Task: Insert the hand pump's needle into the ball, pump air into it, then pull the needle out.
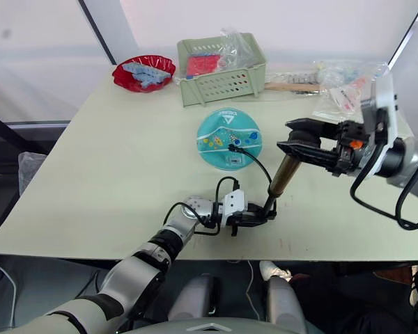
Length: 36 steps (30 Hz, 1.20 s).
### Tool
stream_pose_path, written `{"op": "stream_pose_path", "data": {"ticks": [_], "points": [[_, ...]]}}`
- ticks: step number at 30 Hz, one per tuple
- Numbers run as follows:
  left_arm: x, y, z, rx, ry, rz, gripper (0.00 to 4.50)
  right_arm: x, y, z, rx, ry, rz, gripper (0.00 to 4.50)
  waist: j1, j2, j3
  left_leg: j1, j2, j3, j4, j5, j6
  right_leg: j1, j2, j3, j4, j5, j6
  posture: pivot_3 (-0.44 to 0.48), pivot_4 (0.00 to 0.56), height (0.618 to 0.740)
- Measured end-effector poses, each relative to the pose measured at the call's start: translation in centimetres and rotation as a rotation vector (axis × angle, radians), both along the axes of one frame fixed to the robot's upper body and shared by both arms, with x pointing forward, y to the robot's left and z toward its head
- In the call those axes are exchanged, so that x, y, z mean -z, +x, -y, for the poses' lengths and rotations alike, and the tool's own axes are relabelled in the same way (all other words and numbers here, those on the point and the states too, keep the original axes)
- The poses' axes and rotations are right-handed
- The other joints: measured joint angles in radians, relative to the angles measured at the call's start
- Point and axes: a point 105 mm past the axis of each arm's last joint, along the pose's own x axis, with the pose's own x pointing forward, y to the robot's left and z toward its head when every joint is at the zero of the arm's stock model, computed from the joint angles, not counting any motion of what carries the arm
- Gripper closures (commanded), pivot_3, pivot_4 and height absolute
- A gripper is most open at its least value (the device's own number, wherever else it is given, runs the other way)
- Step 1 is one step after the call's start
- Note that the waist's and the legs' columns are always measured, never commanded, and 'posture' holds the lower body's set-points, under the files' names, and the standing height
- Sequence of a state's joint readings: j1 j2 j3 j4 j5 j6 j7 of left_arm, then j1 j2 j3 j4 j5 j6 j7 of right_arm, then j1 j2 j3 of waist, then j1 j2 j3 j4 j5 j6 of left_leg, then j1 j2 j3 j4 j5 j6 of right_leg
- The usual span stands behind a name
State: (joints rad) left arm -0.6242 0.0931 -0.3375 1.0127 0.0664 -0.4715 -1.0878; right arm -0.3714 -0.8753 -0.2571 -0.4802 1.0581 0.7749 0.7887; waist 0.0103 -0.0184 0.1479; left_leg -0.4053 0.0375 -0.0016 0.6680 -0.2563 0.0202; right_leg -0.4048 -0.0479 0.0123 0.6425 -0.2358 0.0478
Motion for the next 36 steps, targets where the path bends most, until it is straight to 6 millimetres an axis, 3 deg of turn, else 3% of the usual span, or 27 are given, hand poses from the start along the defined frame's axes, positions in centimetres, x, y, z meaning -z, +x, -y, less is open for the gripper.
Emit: {"op": "stream_pose_path", "data": {"ticks": [4, 15, 22, 26, 36], "points": [[0.2, 0.0, -0.2, -0.006, 0.007, -0.008, 3.47, 3.7, 0.5, -1.2, 0.022, 0.005, -0.007, 2.56, -0.002, -0.003, -0.002, 0.006, 0.001, 0.0, -0.001, 0.0, 0.0, 0.005, 0.001, 0.0, 0.0, -0.002, 0.002, 0.0, 0.15, 0.736], [0.3, 0.1, -0.3, -0.013, 0.009, -0.013, 3.47, 9.8, 1.3, -2.3, 0.069, -0.07, -0.014, 2.56, -0.006, -0.005, -0.005, 0.008, 0.001, 0.0, -0.001, 0.0, 0.0, 0.007, 0.001, 0.0, 0.0, -0.001, 0.0, 0.0, 0.15, 0.736], [0.2, 0.1, -0.2, -0.012, 0.006, -0.012, 3.47, 9.3, 1.3, -1.9, 0.059, -0.081, -0.026, 2.56, -0.006, -0.004, -0.004, 0.007, 0.001, -0.001, -0.001, 0.0, 0.0, 0.006, 0.0, 0.0, 0.0, 0.0, 0.0, 0.0, 0.15, 0.736], [0.1, 0.1, 0.0, -0.008, -0.001, -0.01, 3.47, 8.0, 1.5, -1.2, 0.048, -0.079, -0.064, 2.56, 0.001, -0.004, -0.002, 0.005, 0.0, -0.001, -0.001, 0.0, 0.0, 0.005, 0.0, 0.0, -0.001, 0.0, 0.0, 0.0, 0.15, 0.736], [-0.2, 0.1, 0.2, 0.006, -0.006, -0.008, 3.47, 0.7, 0.7, 0.5, -0.001, -0.049, -0.027, 2.56, 0.003, -0.001, 0.003, -0.001, 0.0, 0.0, 0.0, 0.0, 0.0, 0.0, 0.0, 0.0, -0.001, 0.0, 0.0, 0.0, 0.15, 0.736]]}}
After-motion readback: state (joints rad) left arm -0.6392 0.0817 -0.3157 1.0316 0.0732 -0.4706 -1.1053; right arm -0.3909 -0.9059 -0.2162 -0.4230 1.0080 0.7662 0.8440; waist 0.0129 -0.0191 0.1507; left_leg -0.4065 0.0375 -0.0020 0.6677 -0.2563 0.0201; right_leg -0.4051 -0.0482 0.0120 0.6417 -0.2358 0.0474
